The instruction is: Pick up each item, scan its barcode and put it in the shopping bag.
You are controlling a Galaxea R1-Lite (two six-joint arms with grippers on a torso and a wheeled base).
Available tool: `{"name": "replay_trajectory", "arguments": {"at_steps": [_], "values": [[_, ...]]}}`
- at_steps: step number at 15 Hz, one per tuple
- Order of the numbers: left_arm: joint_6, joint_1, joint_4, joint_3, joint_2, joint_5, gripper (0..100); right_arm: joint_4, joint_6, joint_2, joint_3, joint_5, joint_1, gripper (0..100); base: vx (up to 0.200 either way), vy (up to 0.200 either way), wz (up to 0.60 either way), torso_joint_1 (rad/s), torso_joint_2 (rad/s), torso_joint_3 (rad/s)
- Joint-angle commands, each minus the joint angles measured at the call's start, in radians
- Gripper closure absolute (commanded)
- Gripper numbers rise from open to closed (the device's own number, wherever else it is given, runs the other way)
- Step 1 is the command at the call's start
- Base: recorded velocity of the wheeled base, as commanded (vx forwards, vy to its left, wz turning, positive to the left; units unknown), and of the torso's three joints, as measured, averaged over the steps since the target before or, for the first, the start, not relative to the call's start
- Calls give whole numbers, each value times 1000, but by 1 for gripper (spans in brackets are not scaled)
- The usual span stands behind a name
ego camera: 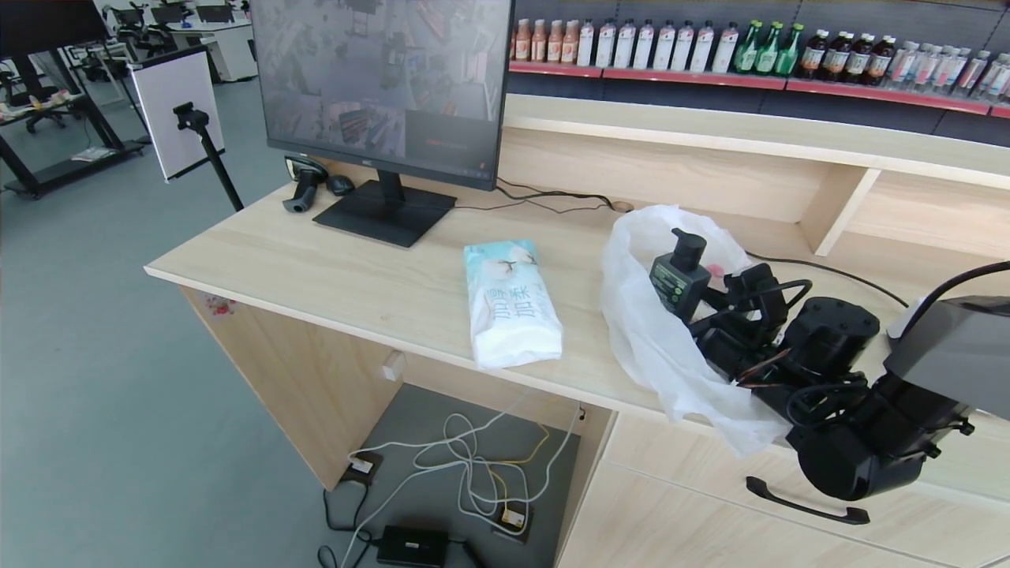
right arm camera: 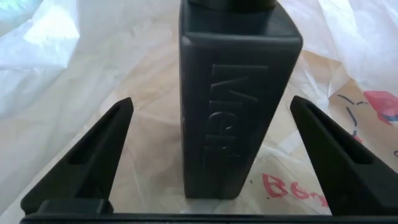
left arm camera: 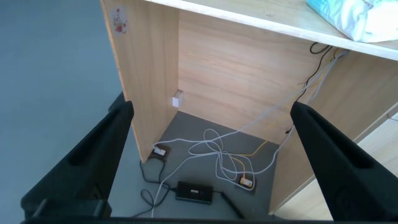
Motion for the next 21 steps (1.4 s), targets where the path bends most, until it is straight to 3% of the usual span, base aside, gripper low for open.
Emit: {"name": "replay_trajectory", "arguments": {"at_steps": [1, 7, 12, 21], "values": [[0, 0, -1, 0, 0, 0, 0, -3, -1, -27, 4, 0, -8, 0, 0, 0, 0, 0, 0, 0], [2, 0, -1, 0, 0, 0, 0, -3, -1, -145, 28, 1, -23, 0, 0, 0, 0, 0, 0, 0], [0, 0, -1, 0, 0, 0, 0, -3, -1, -277, 146, 0, -28, 0, 0, 0, 0, 0, 0, 0], [0, 0, -1, 0, 0, 0, 0, -3, 2, -459, 185, 1, -154, 0, 0, 0, 0, 0, 0, 0]]}}
